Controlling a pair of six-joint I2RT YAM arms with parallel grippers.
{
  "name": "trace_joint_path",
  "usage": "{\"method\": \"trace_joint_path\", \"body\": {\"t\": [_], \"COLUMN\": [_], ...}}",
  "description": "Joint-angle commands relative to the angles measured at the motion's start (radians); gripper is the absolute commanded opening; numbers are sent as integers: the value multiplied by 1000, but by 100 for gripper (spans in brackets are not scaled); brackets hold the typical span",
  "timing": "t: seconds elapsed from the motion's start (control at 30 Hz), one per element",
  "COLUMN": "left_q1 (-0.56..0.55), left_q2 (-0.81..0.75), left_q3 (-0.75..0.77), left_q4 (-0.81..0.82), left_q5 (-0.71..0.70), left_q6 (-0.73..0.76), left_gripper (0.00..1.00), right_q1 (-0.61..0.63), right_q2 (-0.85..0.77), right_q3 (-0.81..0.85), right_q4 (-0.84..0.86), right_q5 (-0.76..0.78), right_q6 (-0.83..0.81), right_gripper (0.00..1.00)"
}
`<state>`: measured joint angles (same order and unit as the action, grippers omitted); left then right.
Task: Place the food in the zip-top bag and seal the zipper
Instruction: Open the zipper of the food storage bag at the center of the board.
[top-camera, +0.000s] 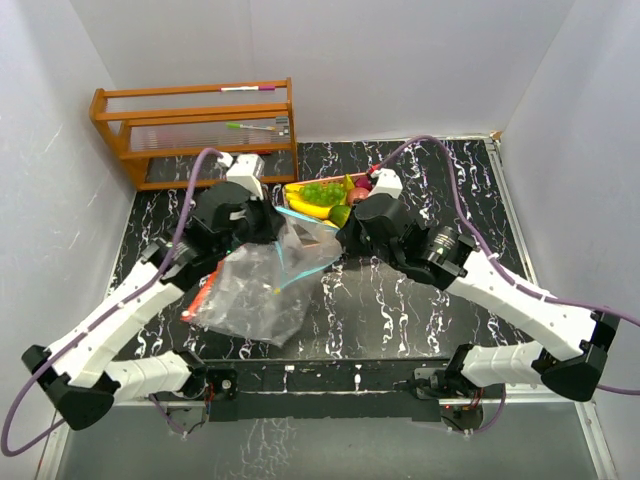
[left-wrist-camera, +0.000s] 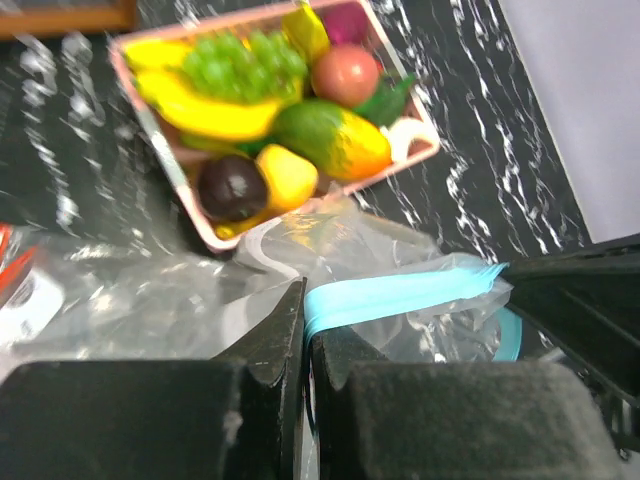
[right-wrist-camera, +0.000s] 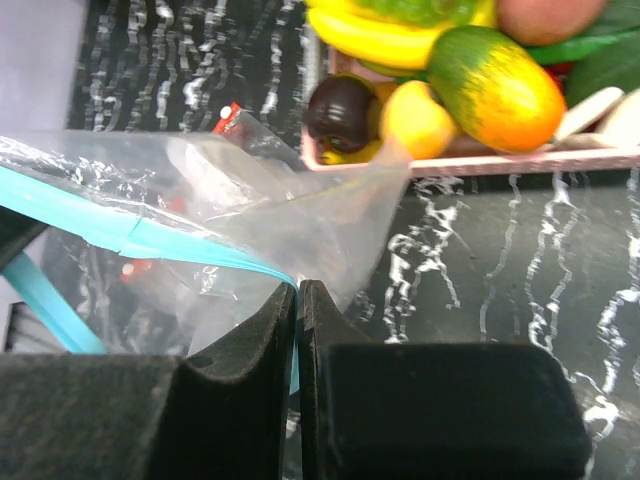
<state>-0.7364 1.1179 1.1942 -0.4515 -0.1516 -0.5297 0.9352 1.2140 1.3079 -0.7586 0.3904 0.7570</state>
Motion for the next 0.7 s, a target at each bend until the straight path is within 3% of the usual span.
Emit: {"method": "trace_joint_path", "body": {"t": [0.0,0.27,0.47,0.67], "left_q1": [-1,-1,-1,-1], "left_q2": [-33,-41,-81,-26], "left_q3": [133,260,238,244], "left_q4": [-255,-406,-336,-257], "left_q5": [-288,-508,-504,-555], "left_q6": [156,233,258,306], "left_gripper": [0,0,0,0], "right_q1": [5,5,5,4], "right_q2": [9,162,256,205], "right_q3": [56,143,268,222], "right_q4": [20,115,10,162], "right_q5": [2,101,308,156], "right_q6": [-43,-103,-150,-258], "right_gripper": [8,8,8,20]}}
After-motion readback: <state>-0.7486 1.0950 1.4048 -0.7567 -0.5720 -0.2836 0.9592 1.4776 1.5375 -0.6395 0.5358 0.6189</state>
